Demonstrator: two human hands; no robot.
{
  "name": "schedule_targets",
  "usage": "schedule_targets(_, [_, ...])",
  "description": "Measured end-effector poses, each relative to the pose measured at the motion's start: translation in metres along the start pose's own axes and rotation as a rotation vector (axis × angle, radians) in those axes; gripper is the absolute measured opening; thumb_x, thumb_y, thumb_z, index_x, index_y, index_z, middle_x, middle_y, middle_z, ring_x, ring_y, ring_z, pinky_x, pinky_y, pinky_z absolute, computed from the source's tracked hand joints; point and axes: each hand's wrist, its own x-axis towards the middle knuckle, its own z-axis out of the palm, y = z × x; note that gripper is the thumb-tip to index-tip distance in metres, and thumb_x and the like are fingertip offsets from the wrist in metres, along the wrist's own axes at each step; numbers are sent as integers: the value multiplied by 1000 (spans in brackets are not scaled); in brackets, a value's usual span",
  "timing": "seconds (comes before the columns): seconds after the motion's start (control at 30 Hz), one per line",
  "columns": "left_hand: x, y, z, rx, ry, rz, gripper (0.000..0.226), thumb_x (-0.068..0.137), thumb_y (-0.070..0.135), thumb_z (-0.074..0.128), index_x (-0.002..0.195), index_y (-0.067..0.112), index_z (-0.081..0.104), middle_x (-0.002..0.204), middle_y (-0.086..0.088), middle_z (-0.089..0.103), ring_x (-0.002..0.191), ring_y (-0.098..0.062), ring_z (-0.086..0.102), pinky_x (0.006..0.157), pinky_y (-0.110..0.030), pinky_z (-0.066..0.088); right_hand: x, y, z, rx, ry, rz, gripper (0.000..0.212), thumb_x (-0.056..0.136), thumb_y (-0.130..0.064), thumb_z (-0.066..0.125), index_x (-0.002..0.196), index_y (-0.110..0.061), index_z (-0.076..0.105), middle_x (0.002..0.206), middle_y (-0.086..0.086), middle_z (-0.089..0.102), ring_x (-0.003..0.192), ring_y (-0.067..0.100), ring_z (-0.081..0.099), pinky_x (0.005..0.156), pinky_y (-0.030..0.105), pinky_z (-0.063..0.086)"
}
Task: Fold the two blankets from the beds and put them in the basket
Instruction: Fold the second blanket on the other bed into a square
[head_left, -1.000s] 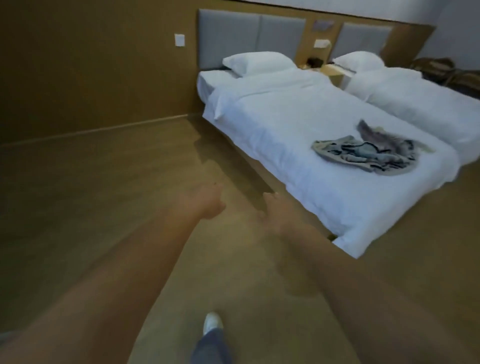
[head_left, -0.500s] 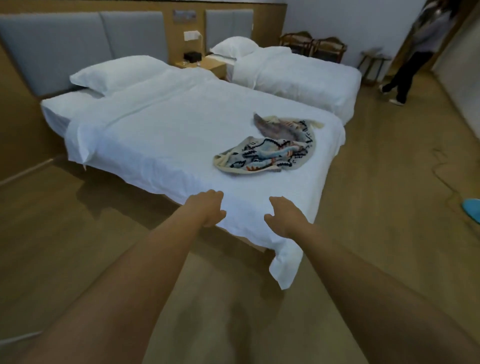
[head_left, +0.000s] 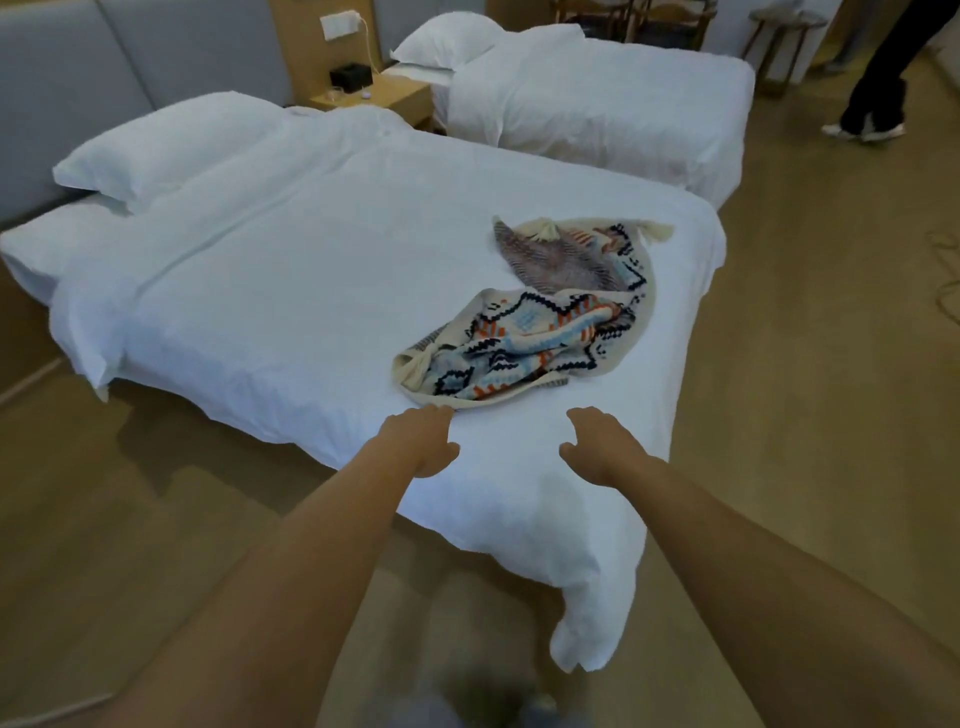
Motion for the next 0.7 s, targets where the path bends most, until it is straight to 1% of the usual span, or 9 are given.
schedule_targets(0.17, [74, -30, -12, -9, -41, -43, 51, 96, 38, 38, 140, 13, 30, 145, -8, 36, 128, -28, 41, 100, -40, 35, 78, -19, -6, 20, -59, -47, 55, 96, -27, 41, 144, -8, 24, 153, 10, 25, 138, 29, 25, 109, 39, 28])
schedule_targets(0.3, [148, -58, -23, -25, -73, -9, 44, 95, 34, 40, 134, 13, 36, 139, -8, 42, 121, -28, 46, 92, -38, 38, 150, -42, -2, 75, -71, -40, 49, 94, -25, 45, 139, -7, 34, 147, 12, 34, 133, 30, 33, 105, 39, 34])
schedule_targets(0.37, [198, -75, -27, -34, -80, 11, 39, 95, 33, 39, 129, 12, 40, 133, -9, 46, 117, -28, 48, 91, -38, 38, 192, -57, 0, 117, -48, -11, 41, 92, -22, 48, 130, -7, 42, 137, 13, 44, 124, 30, 41, 98, 38, 39])
schedule_targets(0.4, [224, -83, -28, -46, -86, 15, 38, 96, 32, 38, 127, 11, 41, 132, -10, 47, 116, -29, 48, 92, -39, 37, 214, -64, 2, 146, -35, 26, 32, 91, -20, 49, 120, -7, 47, 127, 13, 49, 117, 29, 45, 90, 36, 42])
schedule_targets(0.47, [267, -96, -28, -94, -110, 17, 37, 95, 32, 37, 126, 12, 40, 129, -10, 49, 114, -31, 50, 95, -42, 39, 248, -77, 6, 187, -35, 92, 18, 90, -18, 49, 105, -8, 49, 112, 11, 50, 105, 28, 48, 80, 34, 40])
schedule_targets(0.53, [305, -109, -25, -152, -169, 18, 37, 94, 35, 39, 123, 12, 40, 124, -10, 51, 111, -32, 51, 94, -46, 43, 281, -94, 11, 222, -68, 139, 23, 90, -18, 49, 110, -7, 49, 117, 12, 50, 108, 29, 47, 86, 37, 41])
schedule_targets(0.6, [340, -116, -20, -206, -210, 27, 38, 93, 37, 42, 120, 10, 41, 123, -12, 51, 109, -33, 52, 90, -45, 44, 309, -110, 15, 271, -86, 176, 29, 91, -20, 50, 116, -7, 50, 122, 13, 51, 111, 29, 47, 91, 38, 42])
schedule_targets(0.63, [352, -116, -18, -237, -210, 26, 41, 93, 38, 43, 122, 9, 41, 126, -13, 50, 111, -34, 51, 90, -45, 44, 319, -116, 16, 280, -93, 179, 29, 91, -21, 51, 117, -7, 50, 123, 13, 51, 111, 29, 48, 92, 38, 42])
schedule_targets(0.7, [380, -115, -11, -325, -211, 17, 51, 93, 39, 45, 133, 8, 34, 136, -15, 43, 121, -33, 45, 97, -45, 40, 342, -121, 21, 297, -108, 205, 29, 91, -21, 49, 117, -8, 49, 124, 12, 50, 112, 27, 46, 92, 35, 40])
